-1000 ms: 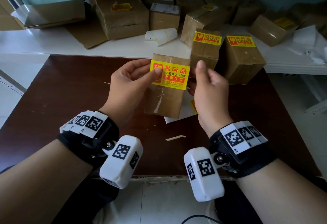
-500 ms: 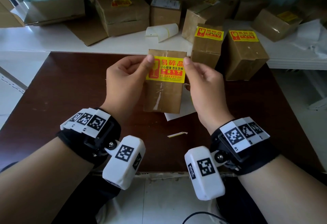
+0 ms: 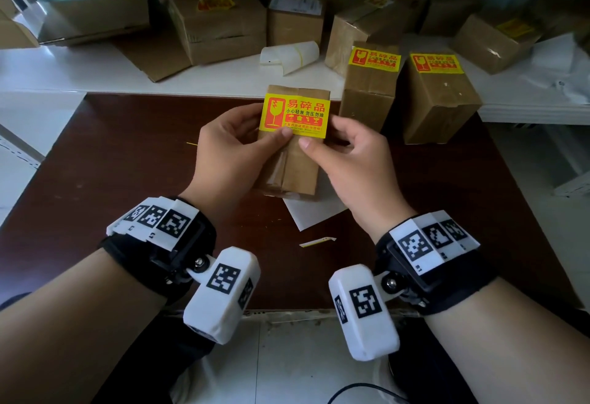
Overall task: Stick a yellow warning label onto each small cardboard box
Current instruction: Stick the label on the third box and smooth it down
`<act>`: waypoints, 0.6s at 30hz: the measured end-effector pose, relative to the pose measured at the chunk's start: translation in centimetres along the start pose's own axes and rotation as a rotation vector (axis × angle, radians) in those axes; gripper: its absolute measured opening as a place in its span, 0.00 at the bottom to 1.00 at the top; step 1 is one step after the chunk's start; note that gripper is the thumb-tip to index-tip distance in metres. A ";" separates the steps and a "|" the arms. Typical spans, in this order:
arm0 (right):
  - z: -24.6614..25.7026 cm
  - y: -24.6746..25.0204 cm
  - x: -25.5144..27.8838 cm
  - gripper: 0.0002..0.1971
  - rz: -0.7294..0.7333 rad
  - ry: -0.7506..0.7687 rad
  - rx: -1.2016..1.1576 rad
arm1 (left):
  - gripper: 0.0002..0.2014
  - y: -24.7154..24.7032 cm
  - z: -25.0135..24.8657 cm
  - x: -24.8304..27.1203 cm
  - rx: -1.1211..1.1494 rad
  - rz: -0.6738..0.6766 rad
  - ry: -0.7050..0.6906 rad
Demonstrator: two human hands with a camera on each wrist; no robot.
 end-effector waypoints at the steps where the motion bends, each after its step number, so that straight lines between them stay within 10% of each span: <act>1: 0.1 -0.2 0.1 0.23 0.007 -0.001 -0.007 | 0.24 0.2 -0.1 -0.1 0.005 -0.020 -0.003; 10: 0.2 0.5 0.2 0.23 -0.026 -0.055 0.123 | 0.05 1.4 1.7 -0.7 -0.151 -0.100 0.120; 15: -0.3 0.5 0.2 0.62 -0.006 -0.038 0.280 | 0.08 -0.1 0.3 0.3 -0.089 -0.023 0.015; 18: -0.5 1.2 0.0 0.60 -0.057 -0.030 0.292 | 0.14 -1.3 -0.5 1.1 -0.088 0.079 -0.090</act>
Point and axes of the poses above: each hand's wrist, its own x-axis away from the middle knuckle, its own y-axis out of the back of the hand, z = x × y, the point moved 9 cm from there along -x, towards the middle knuckle, and after that the axes turned 13 degrees about -z, right-handed, at the moved point
